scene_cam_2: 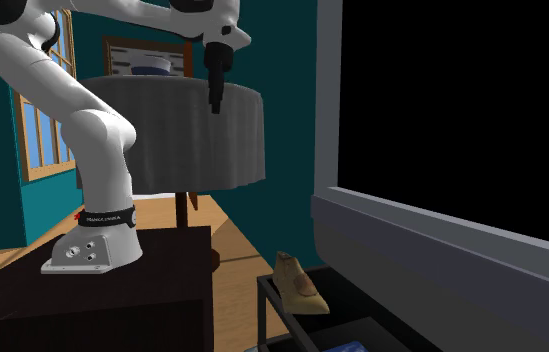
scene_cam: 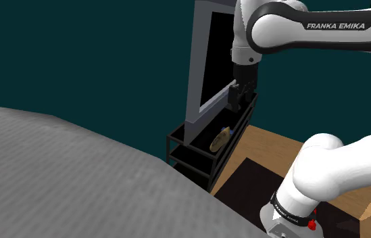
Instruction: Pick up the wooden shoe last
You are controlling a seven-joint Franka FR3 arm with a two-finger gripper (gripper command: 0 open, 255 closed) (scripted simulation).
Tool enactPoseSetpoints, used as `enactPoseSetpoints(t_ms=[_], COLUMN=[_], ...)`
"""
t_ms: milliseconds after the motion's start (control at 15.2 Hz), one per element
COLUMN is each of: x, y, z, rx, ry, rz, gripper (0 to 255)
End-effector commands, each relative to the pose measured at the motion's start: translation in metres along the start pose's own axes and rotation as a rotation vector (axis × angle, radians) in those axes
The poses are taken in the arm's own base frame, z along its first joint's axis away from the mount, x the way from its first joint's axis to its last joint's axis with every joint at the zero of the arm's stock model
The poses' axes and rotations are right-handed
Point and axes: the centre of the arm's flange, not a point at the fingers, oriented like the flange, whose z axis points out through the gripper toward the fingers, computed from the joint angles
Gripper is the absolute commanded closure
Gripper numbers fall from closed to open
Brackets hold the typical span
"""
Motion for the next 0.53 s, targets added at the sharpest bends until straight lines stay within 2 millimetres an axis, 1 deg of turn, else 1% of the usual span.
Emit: enactPoseSetpoints(t_ms=[0,462], x=[0.000,0.041], y=[0.000,0.033], z=[0.000,0.072], rx=[0.000,0.067], ry=[0.000,0.072], rz=[0.000,0.286], gripper=[0,0])
